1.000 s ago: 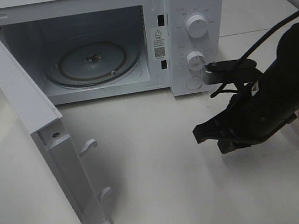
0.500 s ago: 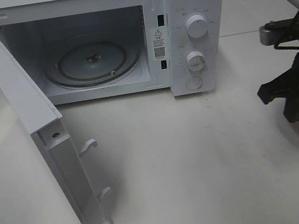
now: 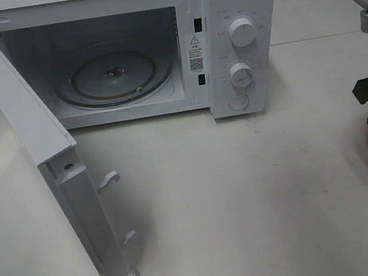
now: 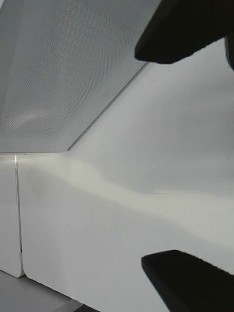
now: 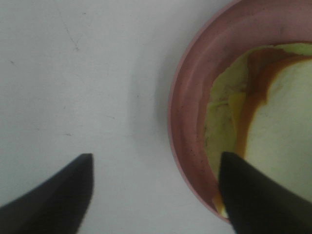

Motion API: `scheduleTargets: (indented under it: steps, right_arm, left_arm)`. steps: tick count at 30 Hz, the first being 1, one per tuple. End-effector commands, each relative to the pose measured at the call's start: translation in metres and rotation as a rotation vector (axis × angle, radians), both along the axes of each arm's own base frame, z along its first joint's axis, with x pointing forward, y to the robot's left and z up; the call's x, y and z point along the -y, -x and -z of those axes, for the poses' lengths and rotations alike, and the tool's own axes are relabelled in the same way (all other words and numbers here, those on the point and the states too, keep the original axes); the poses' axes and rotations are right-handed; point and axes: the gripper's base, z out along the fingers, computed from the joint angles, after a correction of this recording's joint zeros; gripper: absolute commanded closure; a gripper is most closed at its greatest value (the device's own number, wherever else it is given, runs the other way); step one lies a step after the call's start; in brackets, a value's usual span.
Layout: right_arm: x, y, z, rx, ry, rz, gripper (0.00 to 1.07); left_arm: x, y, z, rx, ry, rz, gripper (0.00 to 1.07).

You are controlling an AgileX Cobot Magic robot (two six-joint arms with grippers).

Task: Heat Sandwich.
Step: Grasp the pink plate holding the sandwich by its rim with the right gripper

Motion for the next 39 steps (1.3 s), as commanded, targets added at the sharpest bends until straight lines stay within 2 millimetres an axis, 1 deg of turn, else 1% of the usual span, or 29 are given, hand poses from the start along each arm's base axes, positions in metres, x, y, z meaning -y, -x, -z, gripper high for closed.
scheduleTargets:
  steps: [1,3,7,9,11,12,14,18,19,21,22,24,26,29,34,36,39]
  right_arm:
    - [0.003,-0.003,-0.004,0.038,0.024,-0.027,0.04]
    - [0.003,-0.003,-0.004,0.037,0.027,-0.037,0.02]
    - [0.004,-0.005,0.002,0.019,0.037,-0.052,0.04]
    - [0.004,-0.007,0.008,-0.004,0.037,-0.049,0.06]
    - [0.004,-0.011,0.019,-0.039,0.035,-0.044,0.09]
    - [0.004,-0.011,0.019,-0.039,0.035,-0.044,0.09]
    - [0.004,-0.016,0.031,-0.059,0.034,-0.046,0.11]
    - [0.003,-0.02,0.042,-0.073,0.033,-0.047,0.11]
    - [0.004,-0.023,0.049,-0.081,0.035,-0.047,0.11]
    - [0.004,-0.025,0.055,-0.092,0.036,-0.049,0.12]
    - [0.004,-0.025,0.055,-0.092,0.036,-0.049,0.12]
    - [0.004,-0.027,0.065,-0.111,0.035,-0.047,0.13]
    - [0.004,-0.027,0.067,-0.116,0.034,-0.048,0.13]
    - [0.003,-0.029,0.077,-0.137,0.033,-0.049,0.14]
    - [0.003,-0.03,0.086,-0.156,0.03,-0.048,0.15]
    - [0.003,-0.03,0.086,-0.156,0.03,-0.048,0.16]
    - [0.003,-0.03,0.086,-0.156,0.03,-0.048,0.19]
  left_arm:
    - [0.001,0.003,0.0,0.033,0.006,0.009,0.05]
    - [0.001,0.003,0.0,0.033,0.006,0.009,0.05]
    - [0.001,0.003,0.0,0.033,0.006,0.009,0.05]
    - [0.001,0.003,0.0,0.033,0.006,0.009,0.05]
    - [0.001,0.003,0.0,0.033,0.006,0.009,0.05]
    - [0.001,0.003,0.0,0.033,0.006,0.009,0.05]
    - [0.001,0.003,0.0,0.033,0.006,0.009,0.05]
    - [0.001,0.003,0.0,0.033,0.006,0.009,0.05]
    - [0.001,0.003,0.0,0.033,0.006,0.009,0.05]
    - [0.001,0.003,0.0,0.033,0.006,0.009,0.05]
    - [0.001,0.003,0.0,0.033,0.006,0.009,0.05]
    - [0.001,0.003,0.0,0.033,0.006,0.009,0.05]
    - [0.001,0.003,0.0,0.033,0.006,0.009,0.05]
    - [0.001,0.003,0.0,0.033,0.006,0.009,0.05]
    - [0.001,0.003,0.0,0.033,0.006,0.009,0.05]
    - [0.001,0.003,0.0,0.033,0.006,0.009,0.05]
    - [0.001,0.003,0.0,0.033,0.006,0.009,0.05]
